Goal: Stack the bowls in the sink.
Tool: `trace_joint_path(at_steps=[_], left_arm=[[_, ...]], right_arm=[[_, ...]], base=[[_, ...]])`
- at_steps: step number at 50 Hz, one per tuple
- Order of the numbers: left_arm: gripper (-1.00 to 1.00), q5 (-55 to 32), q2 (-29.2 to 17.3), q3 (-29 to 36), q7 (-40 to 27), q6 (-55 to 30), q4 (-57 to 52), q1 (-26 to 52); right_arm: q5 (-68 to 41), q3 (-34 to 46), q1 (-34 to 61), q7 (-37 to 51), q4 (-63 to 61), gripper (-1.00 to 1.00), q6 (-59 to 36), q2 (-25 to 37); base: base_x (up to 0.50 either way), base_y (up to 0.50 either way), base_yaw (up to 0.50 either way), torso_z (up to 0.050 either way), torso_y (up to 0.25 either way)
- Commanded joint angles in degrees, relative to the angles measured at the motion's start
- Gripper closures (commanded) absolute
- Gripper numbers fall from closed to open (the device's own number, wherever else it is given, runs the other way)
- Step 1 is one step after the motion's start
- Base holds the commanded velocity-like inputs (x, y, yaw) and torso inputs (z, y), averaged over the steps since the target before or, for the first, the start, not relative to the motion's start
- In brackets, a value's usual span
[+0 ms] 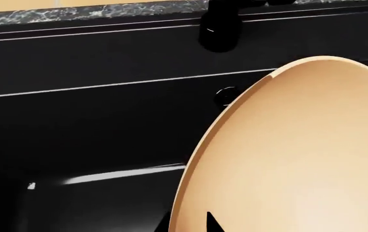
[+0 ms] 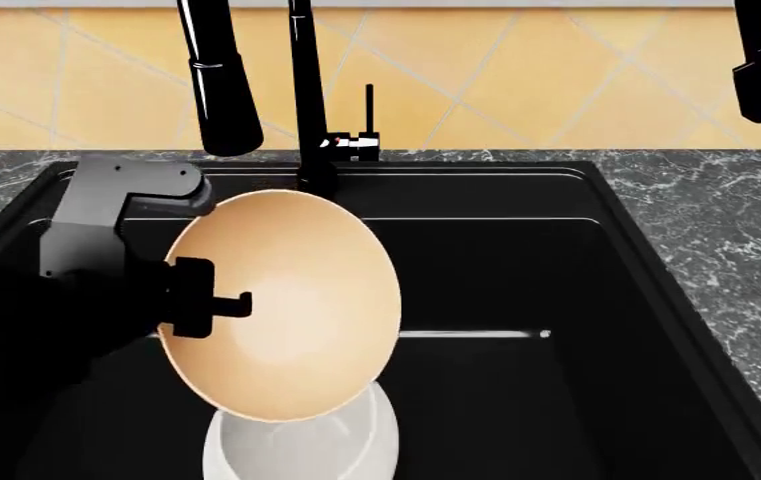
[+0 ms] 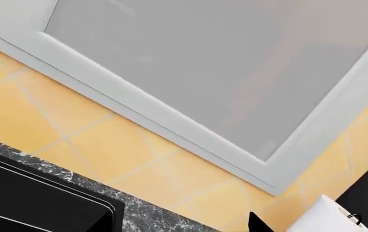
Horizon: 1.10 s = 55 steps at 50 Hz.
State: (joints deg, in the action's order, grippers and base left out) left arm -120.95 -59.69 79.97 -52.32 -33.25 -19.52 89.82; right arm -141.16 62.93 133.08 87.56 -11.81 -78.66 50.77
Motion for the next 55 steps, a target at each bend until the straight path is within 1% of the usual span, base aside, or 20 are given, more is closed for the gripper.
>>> trace_joint_path(at_steps=[1,29,36,46,55], left_arm=[[1.0,-0.99,0.35,0.11,0.37,-1.4,-0.3,0.28],[1.0,-2.54,1.02,0.95,0.84,-2.99,-0.27,-0.73],[1.0,-1.99,0.99,0.83,1.28,-1.78,0.27,-1.66],[1.0,-0.39,1.31,1.33,3.3,0.13,0.85,-4.52],[1.0,-1.22,1.71,1.27,5.96,0.04,0.61,-5.65]], right_arm=[[0.33,0.32,-0.25,-0.29,-0.37,-1.0,0.21,0.23],[0.7,0.97,-0.57,-0.7,-1.38,-1.0,0.69,0.96],[1.15,1.01,-0.84,-1.09,-1.33,-1.0,0.75,0.96],[1.59,1.17,-1.28,-1.5,-1.69,-1.0,1.01,1.39],[1.97,1.26,-1.35,-1.81,-1.72,-1.0,1.04,1.36]], base=[[0.0,0.0,0.0,0.0,0.0],[0.0,0.0,0.0,0.0,0.0],[0.0,0.0,0.0,0.0,0.0],[0.0,0.0,0.0,0.0,0.001],[0.0,0.0,0.0,0.0,0.0]])
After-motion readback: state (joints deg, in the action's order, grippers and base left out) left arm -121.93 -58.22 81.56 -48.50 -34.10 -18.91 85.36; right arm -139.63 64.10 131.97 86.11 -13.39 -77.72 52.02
